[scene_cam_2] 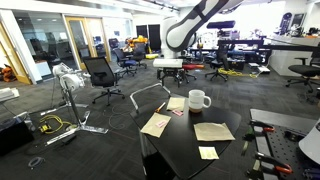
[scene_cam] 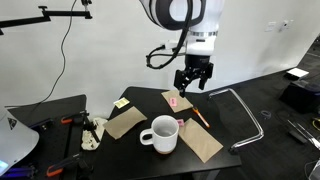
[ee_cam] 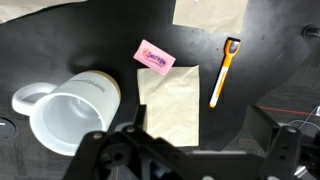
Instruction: Pick up the pen and put it in the cup
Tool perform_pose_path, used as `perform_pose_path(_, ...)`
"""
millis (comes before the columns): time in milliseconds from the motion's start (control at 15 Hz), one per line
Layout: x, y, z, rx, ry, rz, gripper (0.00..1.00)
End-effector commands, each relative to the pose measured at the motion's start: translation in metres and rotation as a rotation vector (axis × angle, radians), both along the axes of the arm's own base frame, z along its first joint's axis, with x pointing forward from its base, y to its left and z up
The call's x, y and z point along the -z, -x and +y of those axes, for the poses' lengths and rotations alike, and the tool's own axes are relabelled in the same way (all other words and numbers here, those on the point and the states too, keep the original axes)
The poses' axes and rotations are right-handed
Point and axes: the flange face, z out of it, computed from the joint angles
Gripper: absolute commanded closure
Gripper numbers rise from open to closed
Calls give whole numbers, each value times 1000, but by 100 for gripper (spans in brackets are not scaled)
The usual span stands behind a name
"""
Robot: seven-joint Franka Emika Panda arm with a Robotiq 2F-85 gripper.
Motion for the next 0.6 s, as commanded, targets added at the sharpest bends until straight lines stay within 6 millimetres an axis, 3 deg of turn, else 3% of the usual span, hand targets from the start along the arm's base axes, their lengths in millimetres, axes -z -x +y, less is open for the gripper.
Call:
perform_pose_path(0,16,-22,-2,14,-21,17,0)
perform_pose_path(533,52,-39,-11,34,-19,24,0)
